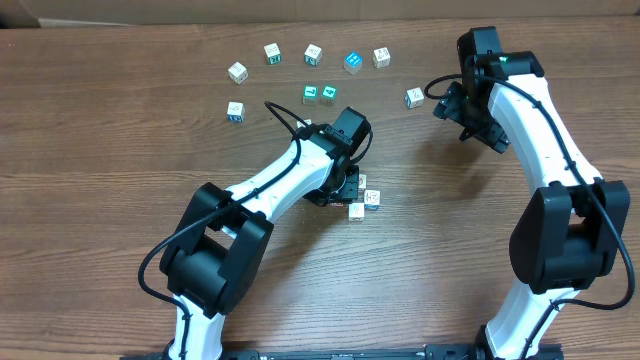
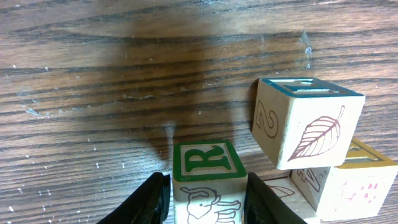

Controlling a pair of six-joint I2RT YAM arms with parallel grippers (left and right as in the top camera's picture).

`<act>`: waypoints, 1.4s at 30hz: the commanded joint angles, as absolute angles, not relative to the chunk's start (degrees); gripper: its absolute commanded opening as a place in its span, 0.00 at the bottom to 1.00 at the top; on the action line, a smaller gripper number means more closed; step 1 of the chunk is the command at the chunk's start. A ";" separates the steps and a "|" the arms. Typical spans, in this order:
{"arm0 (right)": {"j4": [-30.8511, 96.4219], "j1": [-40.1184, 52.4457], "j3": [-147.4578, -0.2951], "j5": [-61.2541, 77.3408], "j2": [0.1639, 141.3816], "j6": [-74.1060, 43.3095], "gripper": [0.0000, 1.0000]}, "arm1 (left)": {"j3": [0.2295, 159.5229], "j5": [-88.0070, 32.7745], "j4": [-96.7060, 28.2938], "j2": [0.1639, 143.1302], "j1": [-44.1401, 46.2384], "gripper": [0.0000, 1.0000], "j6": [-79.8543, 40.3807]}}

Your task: Form a circle

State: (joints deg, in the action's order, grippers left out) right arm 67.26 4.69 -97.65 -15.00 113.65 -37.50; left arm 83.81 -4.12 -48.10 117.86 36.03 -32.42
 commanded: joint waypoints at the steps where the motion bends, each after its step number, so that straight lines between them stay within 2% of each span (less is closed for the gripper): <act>1: 67.13 4.80 -98.67 -15.38 111.96 -37.71 1.00 | 83.40 -4.54 -47.94 116.88 36.42 0.37 -31.31; 6: 67.13 4.80 -98.67 -15.38 111.96 -37.71 1.00 | 83.40 -4.54 -47.92 116.88 36.40 0.40 -31.31; 8: 67.13 4.80 -98.67 -15.38 111.96 -37.71 1.00 | 83.40 -4.54 -47.99 116.88 36.40 0.47 -31.29; 19: 67.13 4.80 -98.67 -15.38 111.96 -37.71 1.00 | 84.29 -4.56 -49.28 116.86 36.29 0.68 -31.31; 24: 67.13 4.80 -98.67 -15.38 111.96 -37.71 1.00 | 86.59 -4.56 -51.24 116.86 36.29 0.72 -31.29; 33: 67.13 4.80 -98.67 -15.38 111.96 -37.71 1.00 | 90.89 -4.51 -53.95 116.86 36.27 0.72 -31.27; 42: 67.13 4.80 -98.67 -15.38 111.96 -37.71 1.00 | 90.91 -4.54 -55.42 116.86 33.04 0.55 -34.76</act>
State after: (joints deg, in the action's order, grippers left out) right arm 67.26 4.69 -97.65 -14.98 113.65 -37.50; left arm 89.73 -4.16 -54.89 117.86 35.03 -32.51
